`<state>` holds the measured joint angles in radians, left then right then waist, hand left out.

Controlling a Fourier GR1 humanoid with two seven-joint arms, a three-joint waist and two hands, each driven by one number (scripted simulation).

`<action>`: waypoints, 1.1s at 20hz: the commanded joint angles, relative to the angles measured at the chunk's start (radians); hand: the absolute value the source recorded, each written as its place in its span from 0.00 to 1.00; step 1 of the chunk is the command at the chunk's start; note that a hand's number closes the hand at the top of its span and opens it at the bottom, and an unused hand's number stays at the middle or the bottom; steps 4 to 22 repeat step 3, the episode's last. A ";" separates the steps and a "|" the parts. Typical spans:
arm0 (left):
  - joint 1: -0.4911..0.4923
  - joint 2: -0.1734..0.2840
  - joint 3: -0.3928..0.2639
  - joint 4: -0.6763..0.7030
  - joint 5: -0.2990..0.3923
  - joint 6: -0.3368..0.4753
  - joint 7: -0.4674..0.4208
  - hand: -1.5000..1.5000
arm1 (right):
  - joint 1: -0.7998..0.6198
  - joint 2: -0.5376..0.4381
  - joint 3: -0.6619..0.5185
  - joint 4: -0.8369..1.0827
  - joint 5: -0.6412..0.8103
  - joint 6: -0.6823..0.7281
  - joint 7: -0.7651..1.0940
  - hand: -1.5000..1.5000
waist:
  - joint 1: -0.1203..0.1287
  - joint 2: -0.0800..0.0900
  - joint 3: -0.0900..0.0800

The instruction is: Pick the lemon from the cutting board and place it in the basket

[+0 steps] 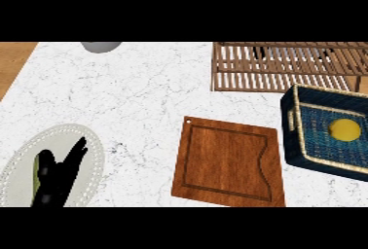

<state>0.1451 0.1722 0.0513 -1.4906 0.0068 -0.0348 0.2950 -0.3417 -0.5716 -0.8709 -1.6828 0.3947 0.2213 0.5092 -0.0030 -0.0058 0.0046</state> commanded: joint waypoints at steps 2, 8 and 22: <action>0.031 -0.004 0.017 0.043 0.018 -0.025 -0.043 0.50 | 0.130 -0.050 -0.158 -0.019 -0.104 0.067 -0.012 0.00 | -0.010 0.002 -0.005; -0.028 -0.017 0.020 0.105 0.001 0.003 -0.028 0.50 | 0.105 -0.095 -0.192 0.007 -0.154 0.104 0.021 0.00 | -0.016 0.003 -0.005; -0.028 -0.017 0.020 0.105 0.001 0.003 -0.028 0.50 | 0.105 -0.095 -0.192 0.007 -0.154 0.104 0.021 0.00 | -0.016 0.003 -0.005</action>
